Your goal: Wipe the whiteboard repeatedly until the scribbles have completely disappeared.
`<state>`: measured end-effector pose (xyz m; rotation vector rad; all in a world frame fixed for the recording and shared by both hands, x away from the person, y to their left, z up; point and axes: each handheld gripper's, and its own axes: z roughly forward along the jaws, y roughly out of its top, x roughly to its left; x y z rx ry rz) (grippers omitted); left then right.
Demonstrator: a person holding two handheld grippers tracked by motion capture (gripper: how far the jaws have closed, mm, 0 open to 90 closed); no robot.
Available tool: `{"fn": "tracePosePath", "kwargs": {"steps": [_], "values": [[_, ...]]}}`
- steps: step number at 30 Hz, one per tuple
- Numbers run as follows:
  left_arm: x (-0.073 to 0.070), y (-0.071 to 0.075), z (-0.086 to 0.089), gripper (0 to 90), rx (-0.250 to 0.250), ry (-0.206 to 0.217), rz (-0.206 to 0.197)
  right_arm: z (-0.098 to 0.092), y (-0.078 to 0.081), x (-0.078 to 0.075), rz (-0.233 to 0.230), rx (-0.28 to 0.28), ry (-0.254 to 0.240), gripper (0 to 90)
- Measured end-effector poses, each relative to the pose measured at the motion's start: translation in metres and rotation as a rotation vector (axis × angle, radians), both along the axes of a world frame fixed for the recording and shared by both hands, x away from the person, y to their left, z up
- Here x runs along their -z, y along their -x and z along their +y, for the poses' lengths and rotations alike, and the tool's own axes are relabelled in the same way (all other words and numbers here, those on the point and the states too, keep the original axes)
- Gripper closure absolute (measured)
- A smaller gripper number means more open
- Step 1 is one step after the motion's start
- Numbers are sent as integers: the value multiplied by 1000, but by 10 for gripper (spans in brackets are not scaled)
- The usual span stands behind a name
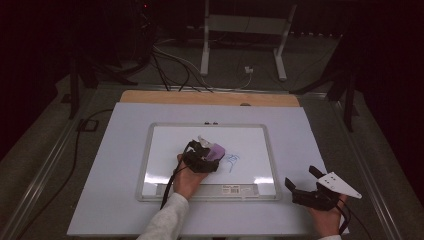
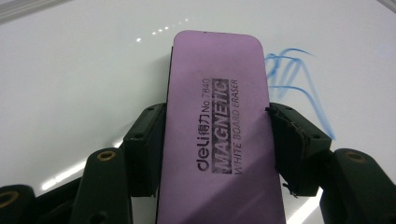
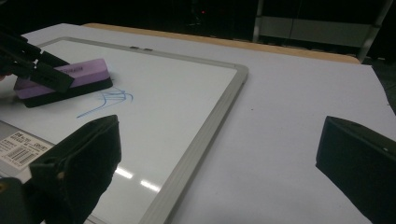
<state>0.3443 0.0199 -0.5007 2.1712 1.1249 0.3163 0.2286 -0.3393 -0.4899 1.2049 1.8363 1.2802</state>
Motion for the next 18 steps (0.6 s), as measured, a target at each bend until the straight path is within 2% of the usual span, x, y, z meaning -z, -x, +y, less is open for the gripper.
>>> {"fn": "tracePosePath", "kwargs": {"steps": [7, 10, 14, 16, 18], "values": [[0, 5, -7, 416, 36, 7, 7, 0, 0, 0, 1, 0, -1, 3], [-1, 11, -15, 416, 70, 6, 7, 0, 0, 0, 0, -2, 1, 3], [-2, 18, -29, 416, 140, 8, 15, 1, 0, 0, 1, -4, 2, 3], [-2, 20, -36, 415, 160, -5, 5, 1, 0, 0, 2, -3, 3, 3], [-1, 19, -39, 415, 164, 5, 10, 0, 0, 0, 2, -1, 3, 3]]}}
